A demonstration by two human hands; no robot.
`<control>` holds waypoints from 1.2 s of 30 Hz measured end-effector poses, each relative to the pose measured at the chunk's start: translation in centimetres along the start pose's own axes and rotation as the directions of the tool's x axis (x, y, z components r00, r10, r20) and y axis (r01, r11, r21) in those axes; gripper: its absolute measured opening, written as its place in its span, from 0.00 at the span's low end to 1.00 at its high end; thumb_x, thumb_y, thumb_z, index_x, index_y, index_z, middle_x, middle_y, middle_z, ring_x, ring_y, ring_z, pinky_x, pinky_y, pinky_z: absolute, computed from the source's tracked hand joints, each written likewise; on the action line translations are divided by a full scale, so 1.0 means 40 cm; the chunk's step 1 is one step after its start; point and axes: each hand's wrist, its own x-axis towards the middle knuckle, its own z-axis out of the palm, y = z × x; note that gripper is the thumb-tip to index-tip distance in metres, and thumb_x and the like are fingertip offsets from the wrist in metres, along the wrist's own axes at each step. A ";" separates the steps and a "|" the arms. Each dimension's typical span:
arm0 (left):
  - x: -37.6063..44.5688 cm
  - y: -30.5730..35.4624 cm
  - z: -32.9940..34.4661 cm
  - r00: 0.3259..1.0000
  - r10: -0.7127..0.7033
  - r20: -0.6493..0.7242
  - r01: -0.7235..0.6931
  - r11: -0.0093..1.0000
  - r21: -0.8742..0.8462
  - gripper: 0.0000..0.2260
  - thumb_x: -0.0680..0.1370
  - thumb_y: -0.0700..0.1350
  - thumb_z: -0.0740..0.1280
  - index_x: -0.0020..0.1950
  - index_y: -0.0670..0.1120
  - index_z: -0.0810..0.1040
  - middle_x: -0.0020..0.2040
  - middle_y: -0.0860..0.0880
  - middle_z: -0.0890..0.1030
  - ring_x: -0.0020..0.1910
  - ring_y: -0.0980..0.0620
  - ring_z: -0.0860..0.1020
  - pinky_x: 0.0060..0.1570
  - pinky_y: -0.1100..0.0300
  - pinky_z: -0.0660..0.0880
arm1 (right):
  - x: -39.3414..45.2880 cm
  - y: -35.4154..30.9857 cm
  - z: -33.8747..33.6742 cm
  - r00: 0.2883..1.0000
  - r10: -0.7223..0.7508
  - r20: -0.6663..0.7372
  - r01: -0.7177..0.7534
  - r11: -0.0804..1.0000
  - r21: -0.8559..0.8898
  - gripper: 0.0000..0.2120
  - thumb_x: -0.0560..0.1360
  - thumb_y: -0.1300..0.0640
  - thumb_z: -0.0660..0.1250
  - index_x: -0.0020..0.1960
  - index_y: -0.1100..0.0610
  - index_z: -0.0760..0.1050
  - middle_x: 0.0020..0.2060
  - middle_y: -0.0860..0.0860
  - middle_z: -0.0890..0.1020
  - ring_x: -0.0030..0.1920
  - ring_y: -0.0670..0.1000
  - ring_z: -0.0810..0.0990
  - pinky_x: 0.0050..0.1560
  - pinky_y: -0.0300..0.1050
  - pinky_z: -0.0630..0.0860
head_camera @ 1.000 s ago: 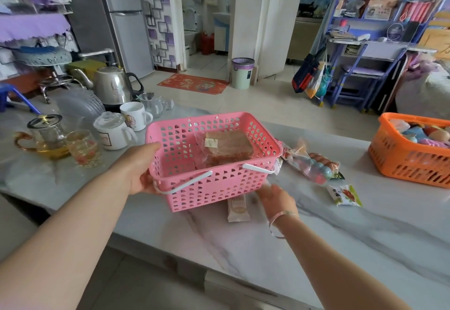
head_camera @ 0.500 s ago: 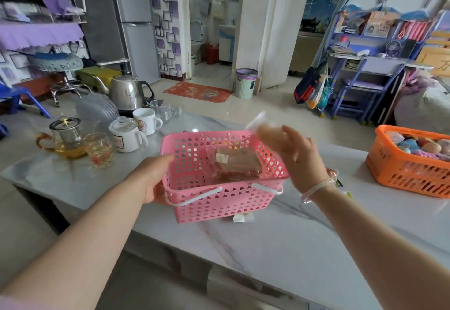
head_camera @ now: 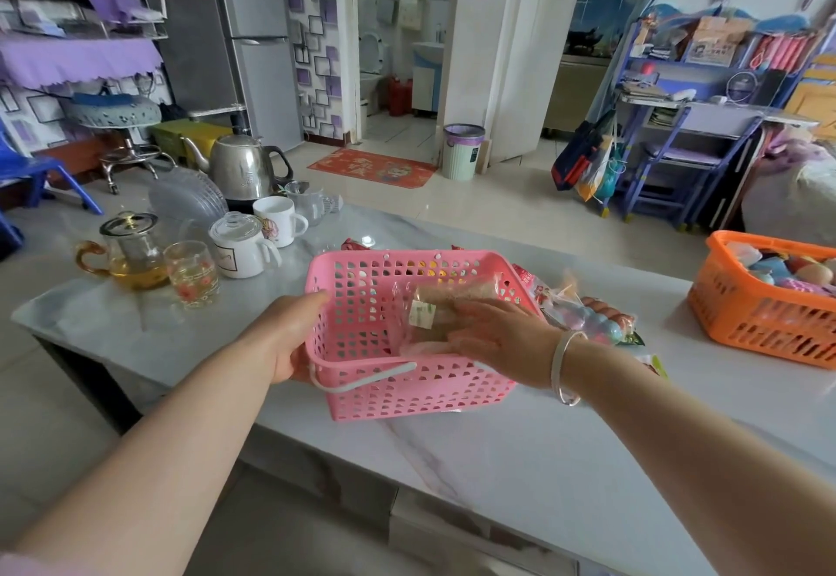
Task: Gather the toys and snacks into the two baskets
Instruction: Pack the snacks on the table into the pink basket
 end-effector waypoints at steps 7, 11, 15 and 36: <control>0.011 0.003 -0.016 0.999 0.002 -0.035 -0.004 0.998 -0.063 0.15 0.84 0.48 0.57 0.45 0.43 0.77 0.42 0.39 0.83 0.41 0.41 0.80 0.50 0.42 0.77 | 0.003 0.008 0.004 0.983 -0.093 -0.157 0.067 0.984 -0.164 0.39 0.67 0.25 0.35 0.64 0.37 0.72 0.61 0.40 0.73 0.63 0.47 0.68 0.67 0.51 0.61; 0.014 0.012 -0.025 0.999 -0.011 -0.035 0.008 0.997 -0.077 0.15 0.83 0.49 0.57 0.46 0.44 0.78 0.45 0.38 0.84 0.47 0.38 0.82 0.54 0.37 0.77 | 0.017 0.002 0.003 0.999 -0.023 -0.048 0.012 0.974 -0.226 0.28 0.74 0.32 0.44 0.68 0.38 0.67 0.70 0.37 0.66 0.73 0.45 0.60 0.74 0.52 0.50; 0.017 0.012 -0.035 0.999 -0.023 -0.047 0.018 0.993 -0.118 0.13 0.83 0.48 0.58 0.45 0.45 0.78 0.43 0.40 0.84 0.43 0.41 0.81 0.54 0.37 0.76 | 0.036 0.002 -0.003 0.986 -0.063 -0.157 0.035 0.983 -0.180 0.27 0.75 0.32 0.43 0.68 0.37 0.67 0.72 0.40 0.65 0.74 0.47 0.57 0.73 0.53 0.49; 0.090 0.019 -0.114 0.976 -0.041 -0.215 0.002 0.984 -0.178 0.13 0.84 0.50 0.55 0.51 0.47 0.77 0.47 0.40 0.83 0.43 0.42 0.82 0.46 0.42 0.79 | 0.178 0.055 0.351 0.795 0.584 -0.162 -0.497 0.781 0.377 0.33 0.71 0.49 0.68 0.70 0.44 0.56 0.64 0.55 0.65 0.64 0.61 0.68 0.59 0.52 0.70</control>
